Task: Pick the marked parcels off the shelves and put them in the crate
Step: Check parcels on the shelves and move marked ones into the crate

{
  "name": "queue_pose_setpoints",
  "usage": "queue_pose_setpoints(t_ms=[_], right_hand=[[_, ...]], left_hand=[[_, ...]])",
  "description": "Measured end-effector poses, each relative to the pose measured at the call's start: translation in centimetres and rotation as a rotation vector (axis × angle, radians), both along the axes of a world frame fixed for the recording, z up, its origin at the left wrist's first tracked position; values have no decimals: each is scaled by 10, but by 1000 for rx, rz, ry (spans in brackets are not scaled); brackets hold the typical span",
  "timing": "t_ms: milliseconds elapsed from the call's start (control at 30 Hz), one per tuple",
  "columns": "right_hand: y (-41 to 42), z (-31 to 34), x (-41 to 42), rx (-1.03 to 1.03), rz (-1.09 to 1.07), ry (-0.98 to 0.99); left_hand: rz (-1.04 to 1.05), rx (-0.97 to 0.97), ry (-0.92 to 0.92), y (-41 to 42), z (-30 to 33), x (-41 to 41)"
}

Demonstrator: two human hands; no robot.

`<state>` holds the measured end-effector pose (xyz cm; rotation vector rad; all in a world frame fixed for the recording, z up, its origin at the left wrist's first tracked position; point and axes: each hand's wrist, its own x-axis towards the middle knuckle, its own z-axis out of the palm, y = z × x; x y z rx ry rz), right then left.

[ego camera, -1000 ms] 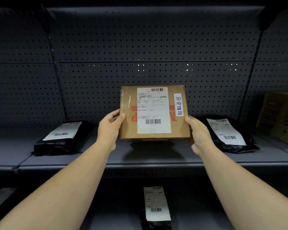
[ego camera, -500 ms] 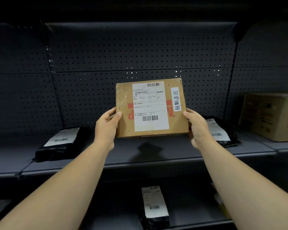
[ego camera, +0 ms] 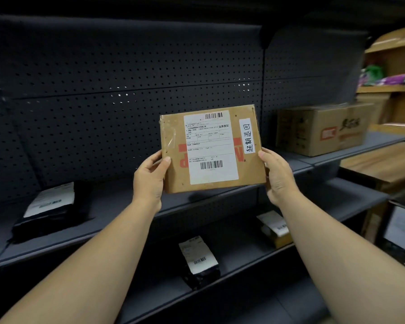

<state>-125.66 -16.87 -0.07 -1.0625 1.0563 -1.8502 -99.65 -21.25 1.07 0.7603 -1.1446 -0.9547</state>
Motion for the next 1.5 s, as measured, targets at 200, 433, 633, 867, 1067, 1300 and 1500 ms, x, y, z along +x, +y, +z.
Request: queue_pose_setpoints(t_ms=[200, 433, 633, 867, 1067, 1300, 1500], right_hand=[[63, -28, -33, 15, -143, -37], [138, -49, -99, 72, -359, -94], [195, -57, -169, 94, -522, -109], [236, -61, -281, 115, -725, -98], [257, -55, -385, 124, -849, -116], [264, -52, -474, 235, -929, -133], [256, -51, -519, 318, -945, -139]], left_hand=[[-165, 49, -47, 20, -21, -43], [-389, 67, -39, 48, -42, -136], [-572, 99, -59, 64, -51, -237], [-740, 107, -77, 71, -51, -386], [-869, 135, -101, 73, -48, -521], [-926, 199, -171, 70, -46, -627], [-929, 243, -214, 60, -49, -678]])
